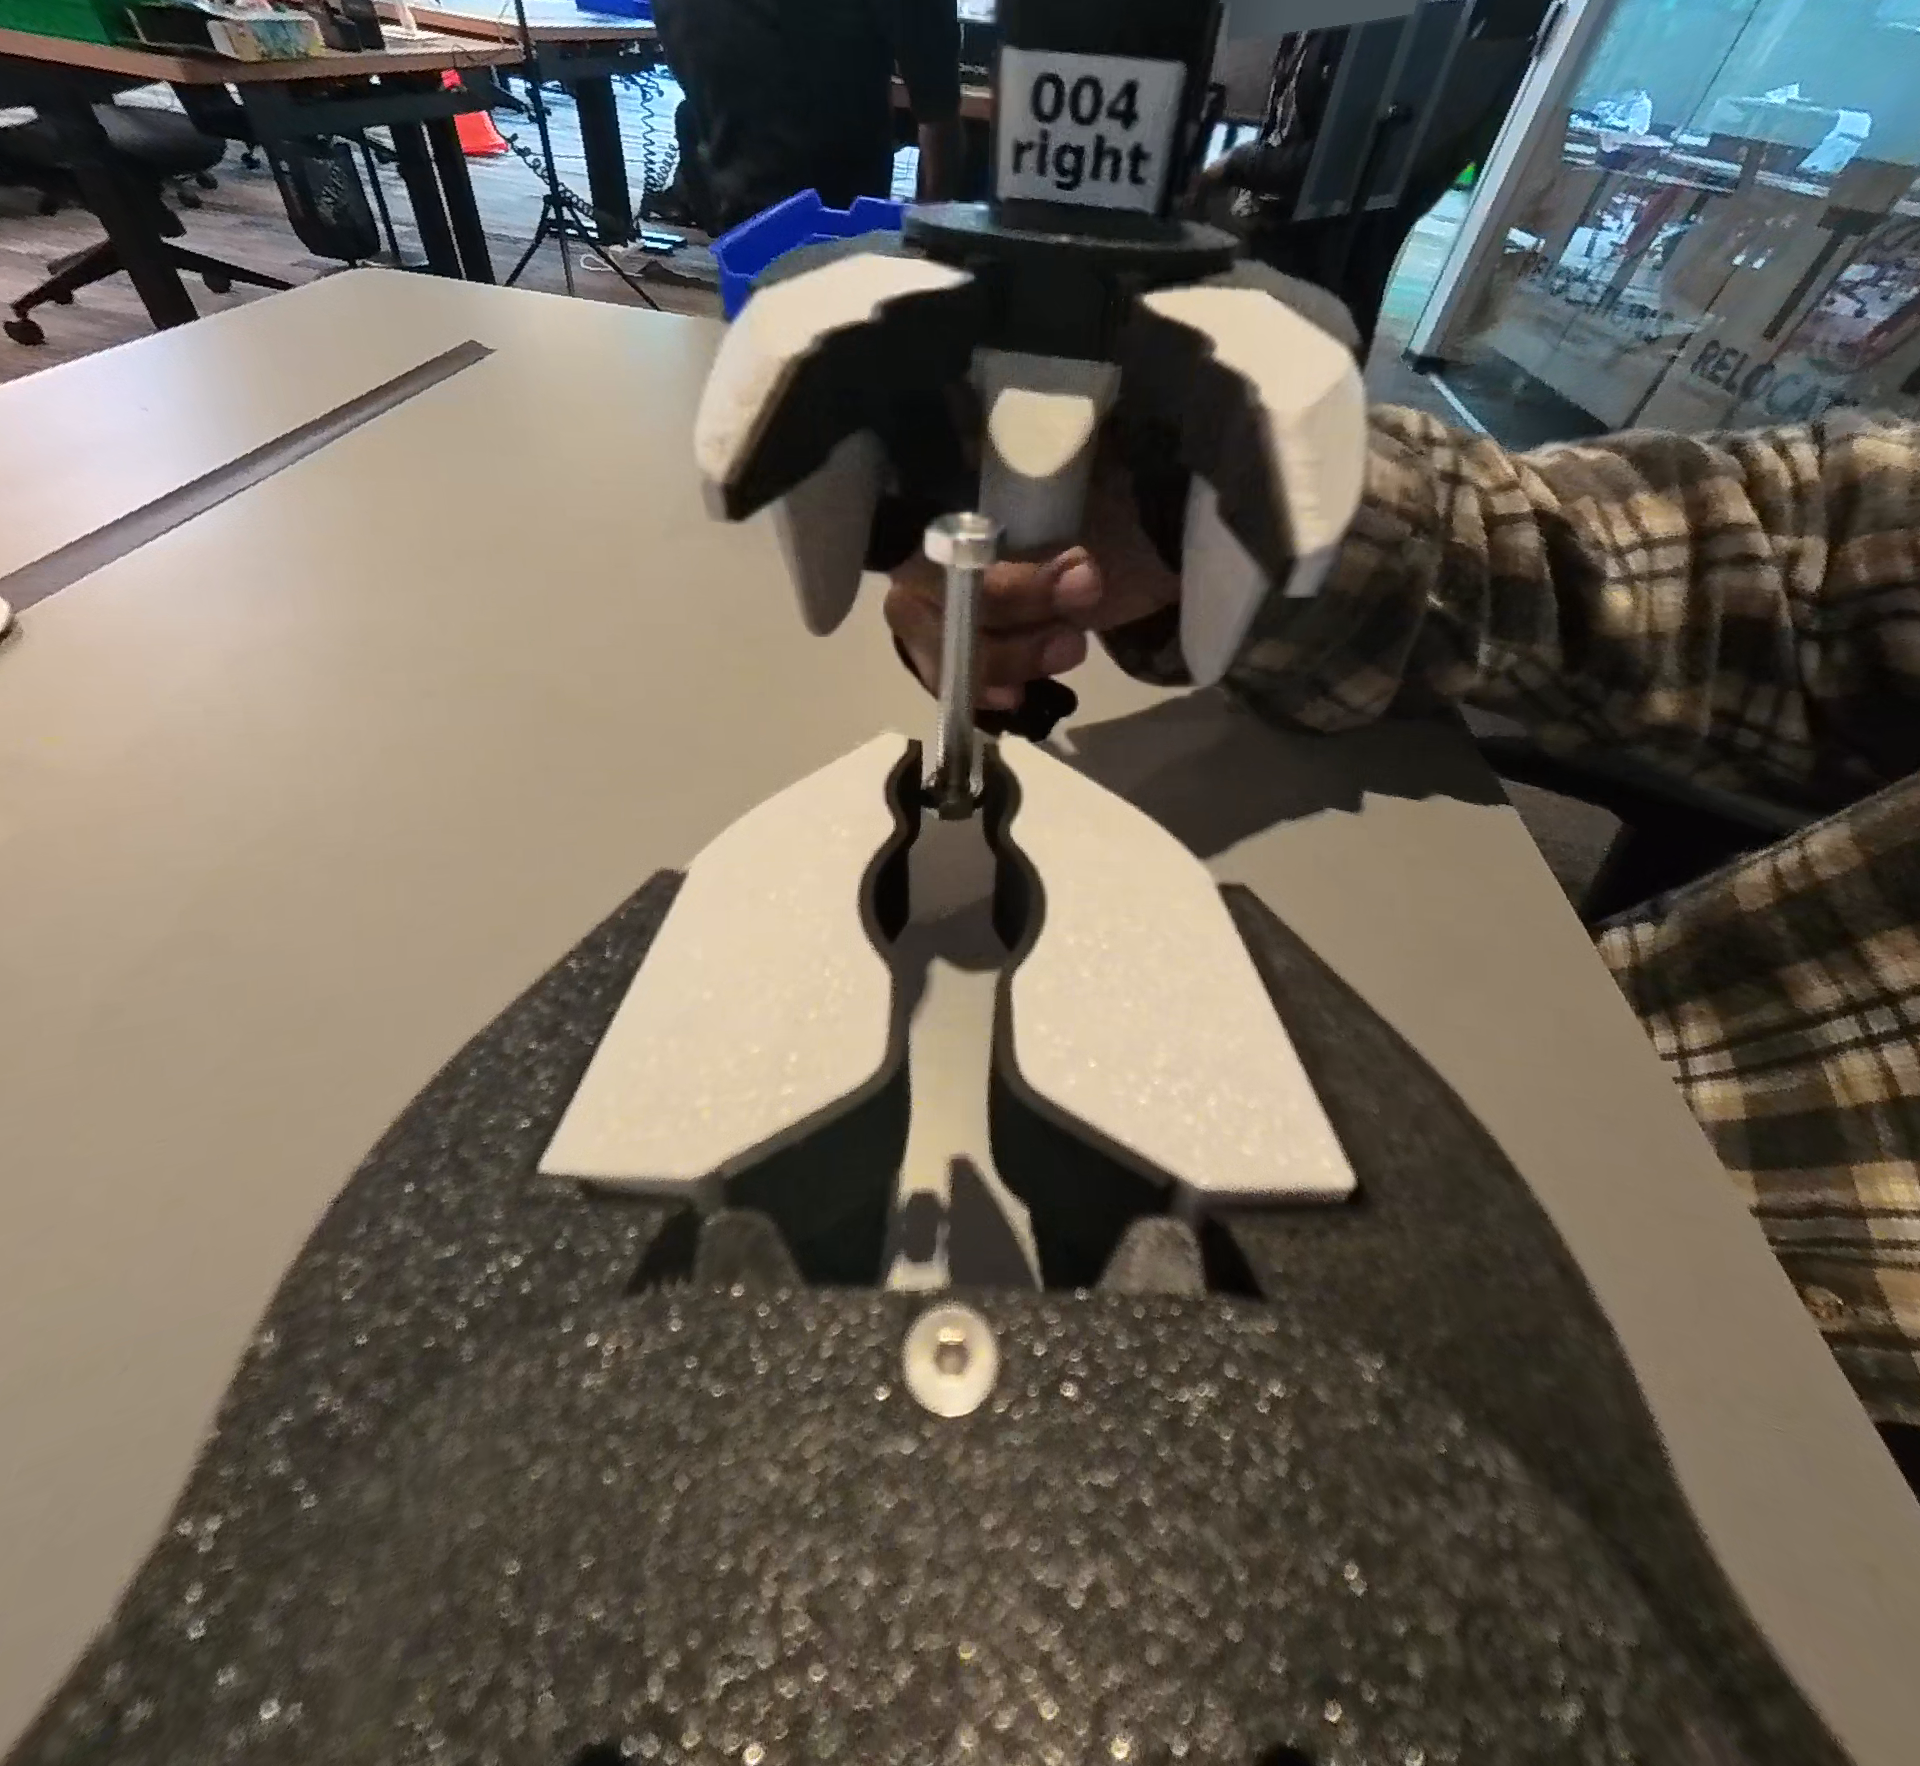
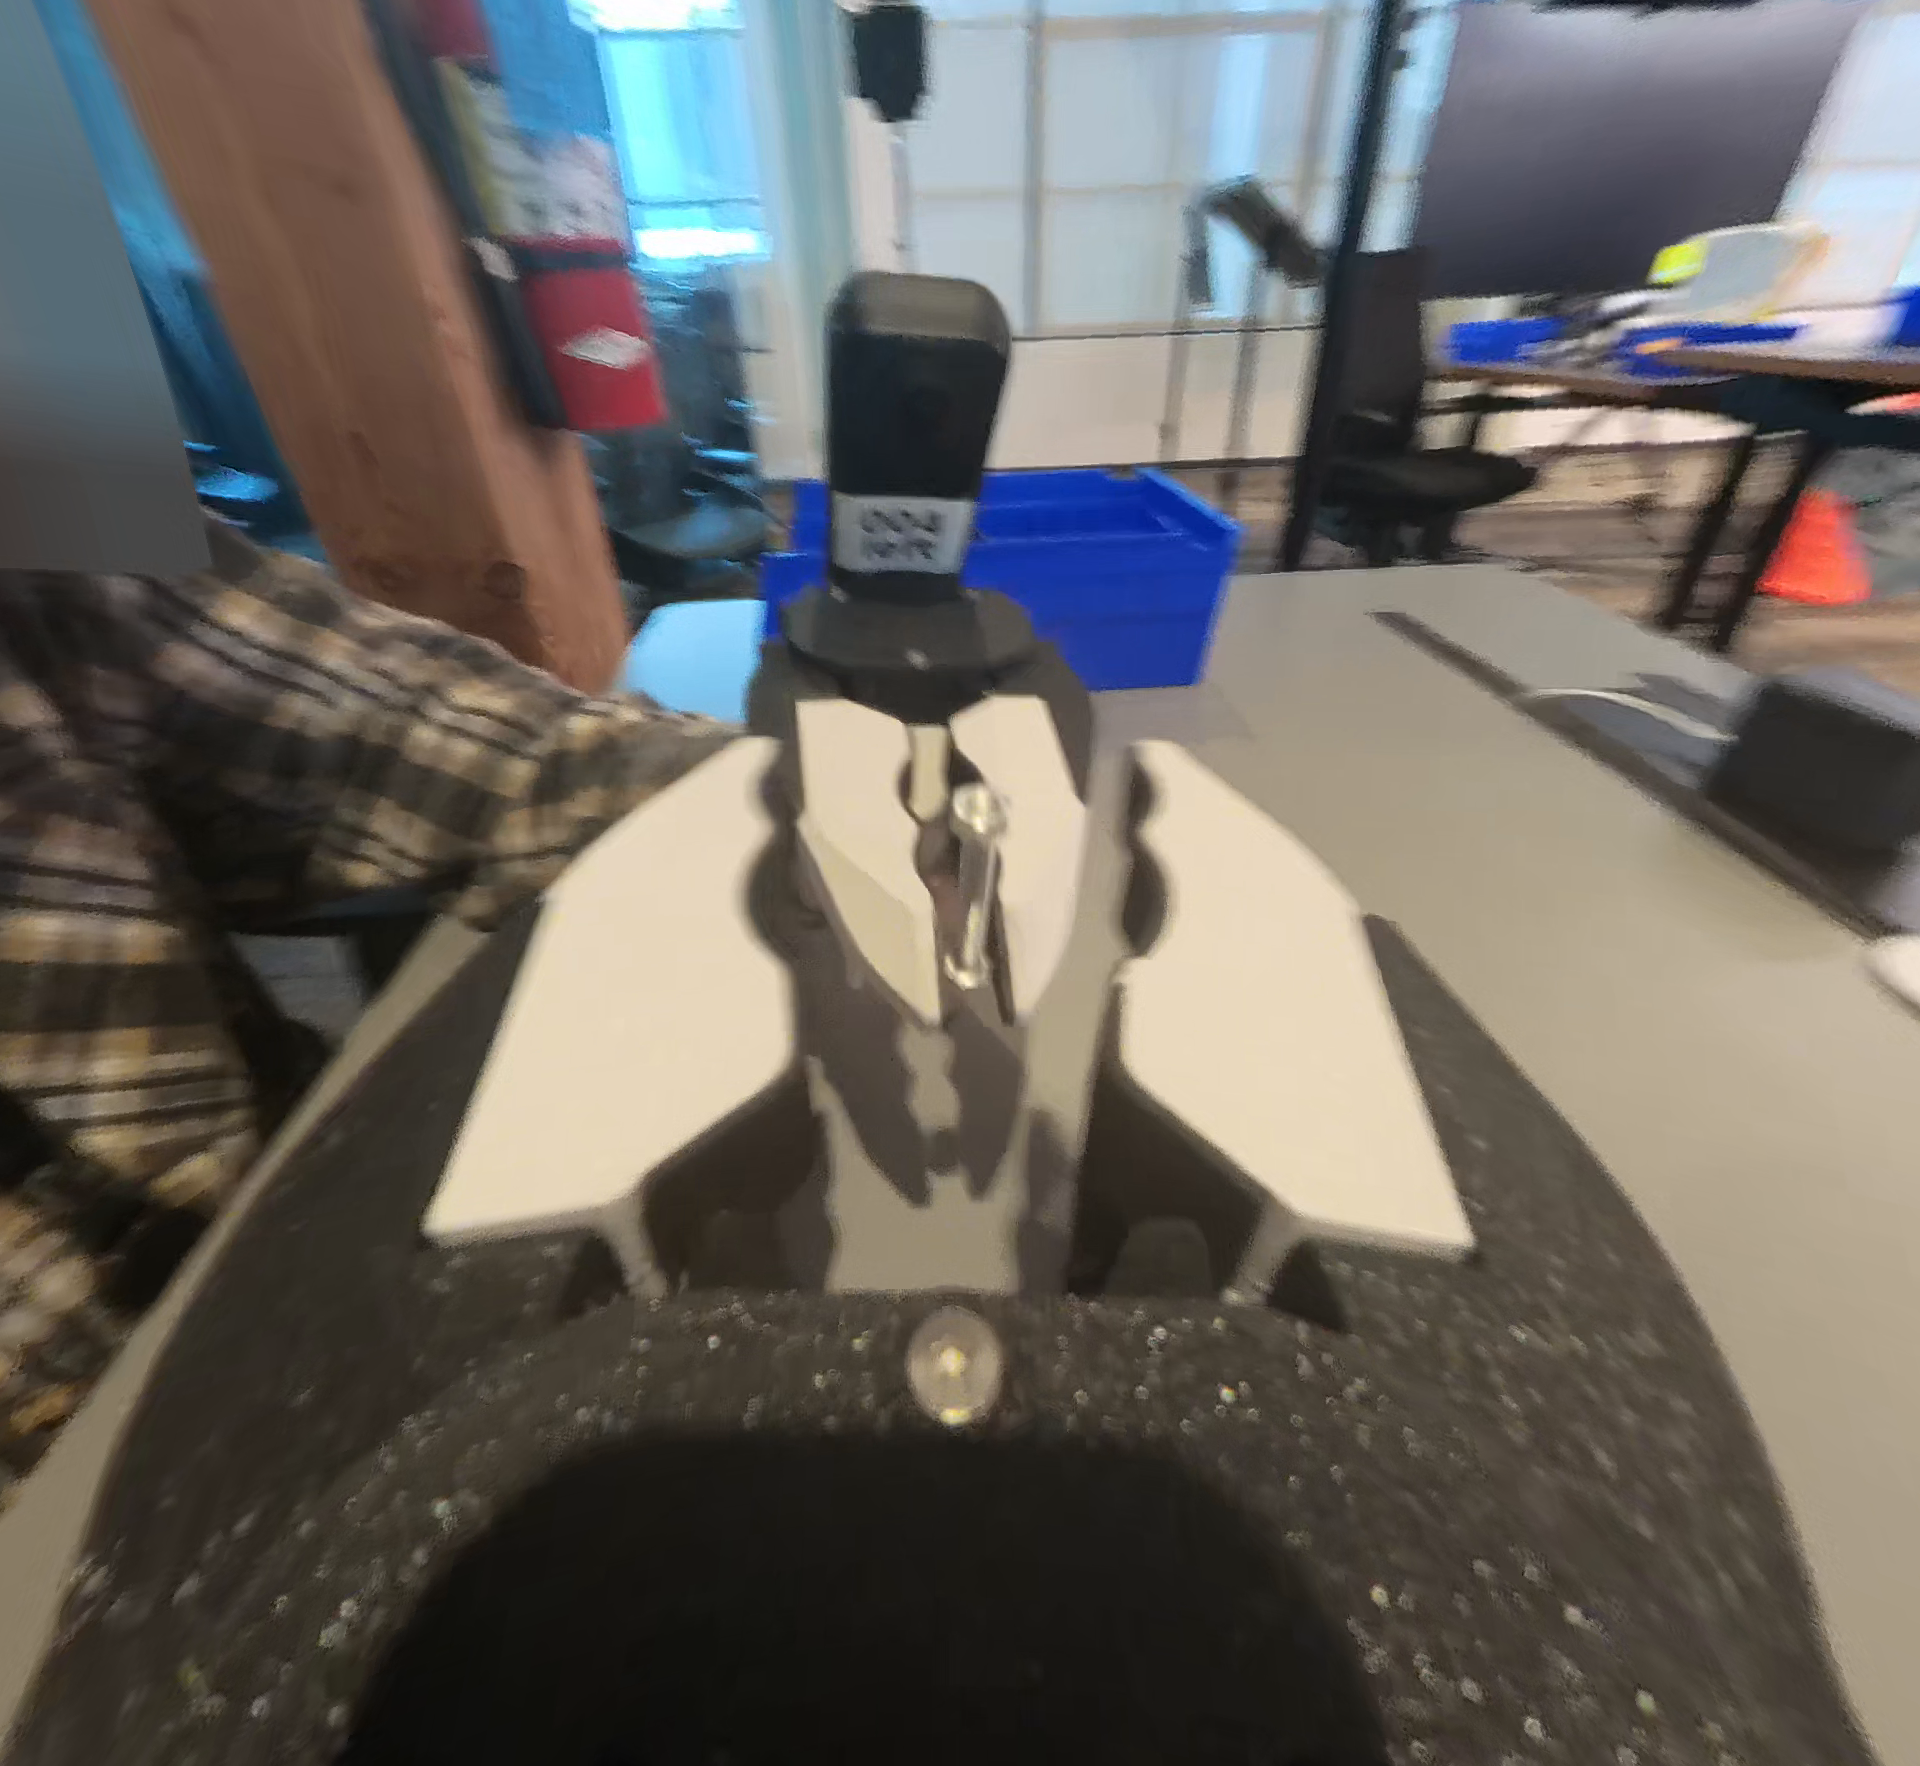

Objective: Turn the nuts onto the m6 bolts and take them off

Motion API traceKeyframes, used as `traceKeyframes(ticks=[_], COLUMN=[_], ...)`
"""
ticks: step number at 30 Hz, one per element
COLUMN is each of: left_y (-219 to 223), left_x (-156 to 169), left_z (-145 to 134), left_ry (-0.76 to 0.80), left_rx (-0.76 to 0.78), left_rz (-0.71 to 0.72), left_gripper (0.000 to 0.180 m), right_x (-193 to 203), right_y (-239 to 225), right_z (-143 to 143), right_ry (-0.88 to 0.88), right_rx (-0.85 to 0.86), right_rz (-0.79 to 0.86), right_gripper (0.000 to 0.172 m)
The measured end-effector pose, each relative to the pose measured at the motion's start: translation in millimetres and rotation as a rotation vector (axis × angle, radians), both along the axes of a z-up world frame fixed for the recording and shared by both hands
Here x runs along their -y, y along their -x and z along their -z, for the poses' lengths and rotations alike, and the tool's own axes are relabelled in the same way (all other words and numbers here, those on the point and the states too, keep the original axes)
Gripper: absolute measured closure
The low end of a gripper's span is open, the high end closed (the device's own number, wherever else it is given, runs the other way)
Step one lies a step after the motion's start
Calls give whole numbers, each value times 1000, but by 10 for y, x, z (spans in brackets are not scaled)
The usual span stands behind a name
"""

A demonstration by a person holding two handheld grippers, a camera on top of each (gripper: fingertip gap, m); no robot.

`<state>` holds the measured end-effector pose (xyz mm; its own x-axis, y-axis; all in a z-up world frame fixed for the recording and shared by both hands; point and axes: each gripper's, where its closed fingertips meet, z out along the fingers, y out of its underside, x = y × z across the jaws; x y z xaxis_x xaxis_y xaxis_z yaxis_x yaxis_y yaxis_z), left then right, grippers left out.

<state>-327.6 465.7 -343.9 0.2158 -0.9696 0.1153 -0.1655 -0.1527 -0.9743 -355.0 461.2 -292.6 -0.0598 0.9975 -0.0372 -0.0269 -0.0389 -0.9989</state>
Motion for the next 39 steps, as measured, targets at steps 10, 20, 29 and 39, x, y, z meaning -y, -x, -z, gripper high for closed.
traceKeyframes(ticks=[10,20,29,39], left_y=[-16,-7,19,13], left_x=[30,27,9,13], left_z=[13,-17,-42,-37], left_ry=[29,42,50,50], left_rx=[7,31,46,46], left_rz=[31,33,24,26], left_gripper=[170,170,170,170], right_x=[266,235,227,220], right_y=[20,-21,-14,-6], right_z=[51,44,41,20], right_ry=[8,7,5,-5], right_rx=[14,2,-1,3], right_rz=[-199,-179,-160,-151], right_gripper=[103,106,103,102])
